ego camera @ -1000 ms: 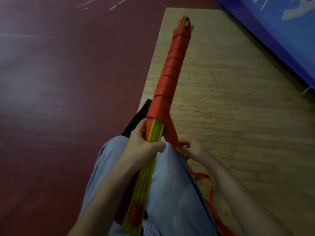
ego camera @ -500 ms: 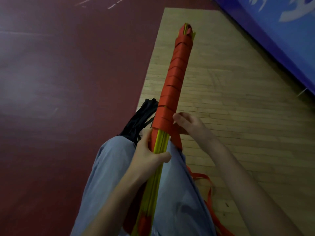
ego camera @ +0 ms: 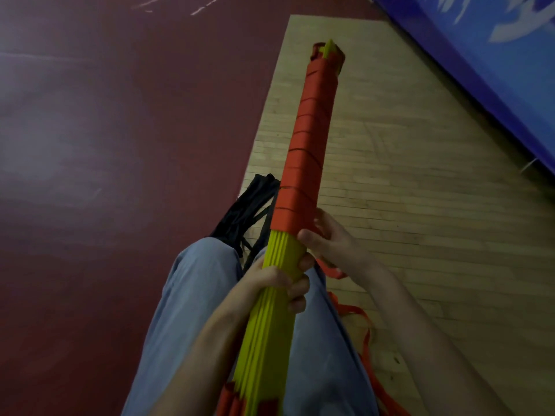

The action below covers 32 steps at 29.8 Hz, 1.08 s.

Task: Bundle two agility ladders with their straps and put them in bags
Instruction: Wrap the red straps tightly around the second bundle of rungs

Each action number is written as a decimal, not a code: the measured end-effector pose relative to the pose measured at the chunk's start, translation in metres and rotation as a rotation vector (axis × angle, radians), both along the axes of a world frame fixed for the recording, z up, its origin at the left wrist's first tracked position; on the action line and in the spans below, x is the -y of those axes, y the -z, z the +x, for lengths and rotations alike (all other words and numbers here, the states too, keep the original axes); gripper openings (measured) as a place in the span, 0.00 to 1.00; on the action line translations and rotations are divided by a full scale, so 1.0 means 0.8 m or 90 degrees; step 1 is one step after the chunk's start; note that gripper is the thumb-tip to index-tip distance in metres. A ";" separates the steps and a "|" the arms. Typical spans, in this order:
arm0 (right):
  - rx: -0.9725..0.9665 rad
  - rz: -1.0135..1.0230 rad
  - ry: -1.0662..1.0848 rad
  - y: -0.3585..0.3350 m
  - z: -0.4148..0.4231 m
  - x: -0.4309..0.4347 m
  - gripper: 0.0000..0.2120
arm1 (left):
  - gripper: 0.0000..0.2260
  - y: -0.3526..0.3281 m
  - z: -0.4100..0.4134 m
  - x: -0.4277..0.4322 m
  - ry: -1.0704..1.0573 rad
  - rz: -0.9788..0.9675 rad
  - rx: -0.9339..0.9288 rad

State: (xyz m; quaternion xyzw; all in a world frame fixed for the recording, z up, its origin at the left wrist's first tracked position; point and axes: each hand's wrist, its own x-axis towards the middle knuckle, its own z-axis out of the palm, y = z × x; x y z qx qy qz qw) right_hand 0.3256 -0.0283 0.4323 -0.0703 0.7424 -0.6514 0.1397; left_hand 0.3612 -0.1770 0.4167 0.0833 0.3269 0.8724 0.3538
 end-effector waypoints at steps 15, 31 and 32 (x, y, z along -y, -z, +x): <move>-0.047 -0.040 0.214 0.022 0.024 0.005 0.07 | 0.31 0.025 0.012 0.010 -0.126 -0.745 -0.271; 0.008 -0.154 -0.110 0.033 0.036 0.017 0.34 | 0.26 0.020 0.028 0.026 0.066 -0.195 0.021; 0.007 -0.132 -0.067 0.029 0.036 0.018 0.29 | 0.24 0.021 0.024 0.026 0.076 -0.209 0.016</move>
